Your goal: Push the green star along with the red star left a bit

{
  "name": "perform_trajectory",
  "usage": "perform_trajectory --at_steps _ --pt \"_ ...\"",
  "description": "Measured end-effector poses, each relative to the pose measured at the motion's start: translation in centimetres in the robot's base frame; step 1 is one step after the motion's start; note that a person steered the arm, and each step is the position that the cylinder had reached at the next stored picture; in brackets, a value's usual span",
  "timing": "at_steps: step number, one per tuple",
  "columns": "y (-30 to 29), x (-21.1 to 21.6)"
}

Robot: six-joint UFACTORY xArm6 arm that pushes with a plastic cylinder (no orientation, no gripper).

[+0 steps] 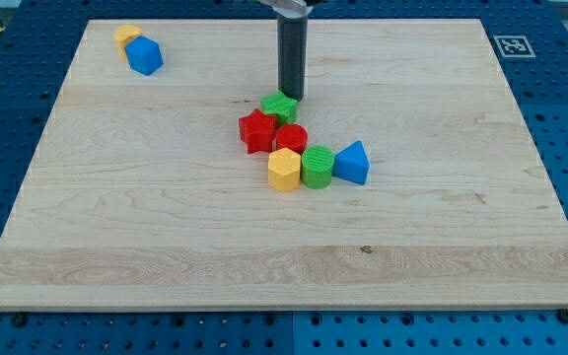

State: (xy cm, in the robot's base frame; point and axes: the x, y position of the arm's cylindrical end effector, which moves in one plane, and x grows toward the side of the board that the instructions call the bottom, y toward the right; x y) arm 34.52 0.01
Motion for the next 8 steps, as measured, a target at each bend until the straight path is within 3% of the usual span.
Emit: perform_trajectory --at_steps 1,2,3,4,8 --pt "-0.6 -2.5" --pt "4.6 -1.8" --pt "10.7 1.8" --pt "10.8 5.2" --pt "2.5 4.1"
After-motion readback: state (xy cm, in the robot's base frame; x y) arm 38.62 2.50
